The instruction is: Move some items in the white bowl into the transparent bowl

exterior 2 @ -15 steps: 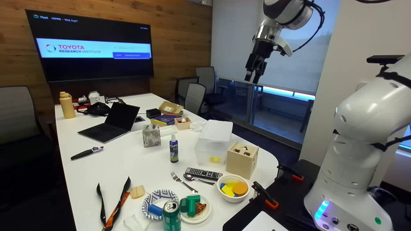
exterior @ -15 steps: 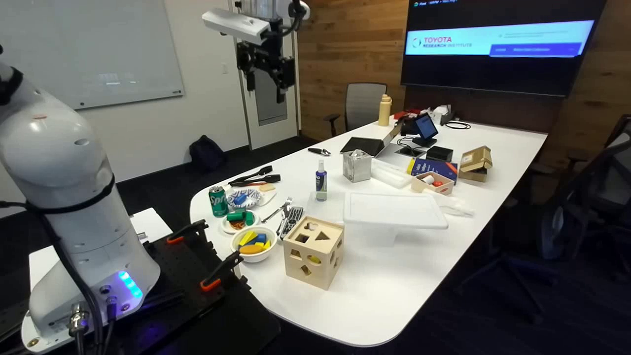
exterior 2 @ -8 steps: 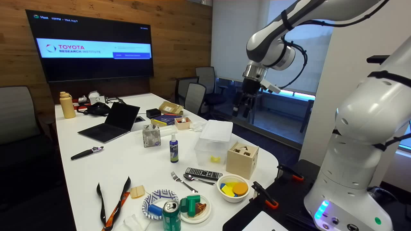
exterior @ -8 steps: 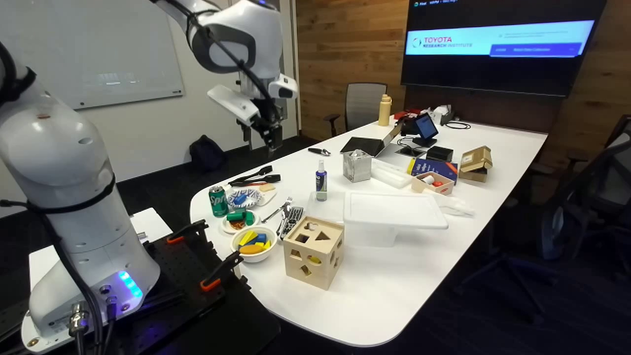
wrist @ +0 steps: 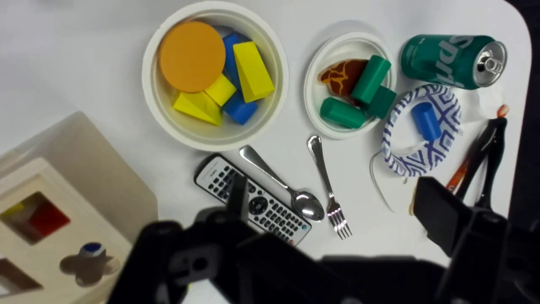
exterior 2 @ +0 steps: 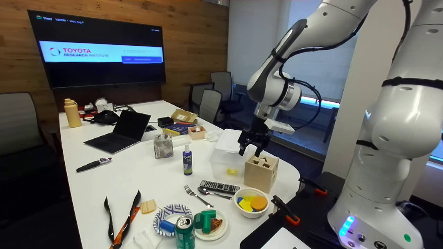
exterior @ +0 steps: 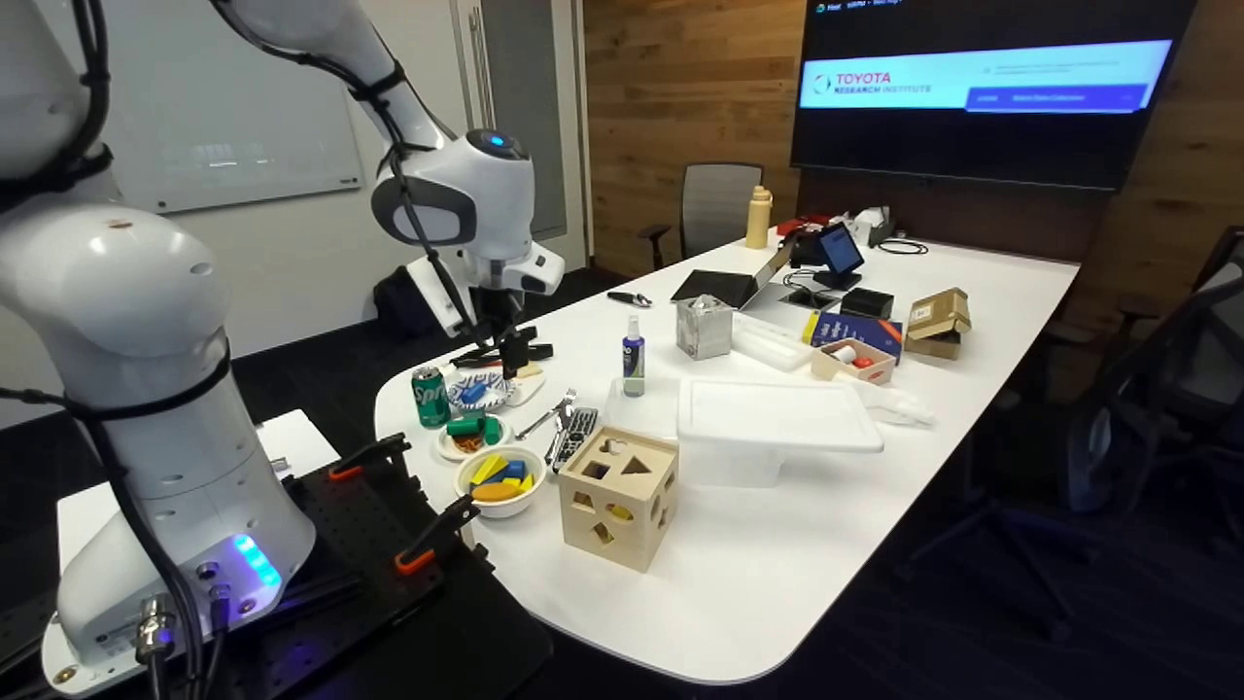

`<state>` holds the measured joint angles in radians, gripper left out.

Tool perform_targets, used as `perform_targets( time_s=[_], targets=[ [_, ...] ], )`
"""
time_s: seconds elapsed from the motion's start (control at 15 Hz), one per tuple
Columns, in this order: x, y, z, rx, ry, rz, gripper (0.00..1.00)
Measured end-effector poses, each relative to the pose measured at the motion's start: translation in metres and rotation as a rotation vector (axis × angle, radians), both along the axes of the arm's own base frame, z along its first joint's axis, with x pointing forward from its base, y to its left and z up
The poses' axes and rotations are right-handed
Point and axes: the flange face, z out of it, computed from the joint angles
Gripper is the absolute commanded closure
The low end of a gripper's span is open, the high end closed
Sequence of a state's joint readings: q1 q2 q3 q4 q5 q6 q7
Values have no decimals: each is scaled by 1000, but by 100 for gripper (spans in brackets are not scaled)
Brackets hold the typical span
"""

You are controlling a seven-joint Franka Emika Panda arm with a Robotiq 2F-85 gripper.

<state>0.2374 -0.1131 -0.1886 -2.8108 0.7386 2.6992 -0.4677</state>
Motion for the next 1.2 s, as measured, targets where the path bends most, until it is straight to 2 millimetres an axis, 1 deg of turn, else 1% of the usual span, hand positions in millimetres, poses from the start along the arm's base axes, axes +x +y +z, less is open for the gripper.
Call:
perform_targets(
  time_s=[0.2, 0.33, 0.53, 0.8, 1.0, 1.2],
  targets=[
    [-8, 10, -30, 2, 71, -43, 0],
    [-13, 12, -45, 3, 106, -49, 0],
    [-18, 11, -61, 1, 135, -37, 0],
    [-18, 10, -83, -17, 158, 26, 0],
    [-14, 9, -98, -45, 143, 86, 0],
    [-11, 10, -108, -77, 98, 139, 0]
  ],
)
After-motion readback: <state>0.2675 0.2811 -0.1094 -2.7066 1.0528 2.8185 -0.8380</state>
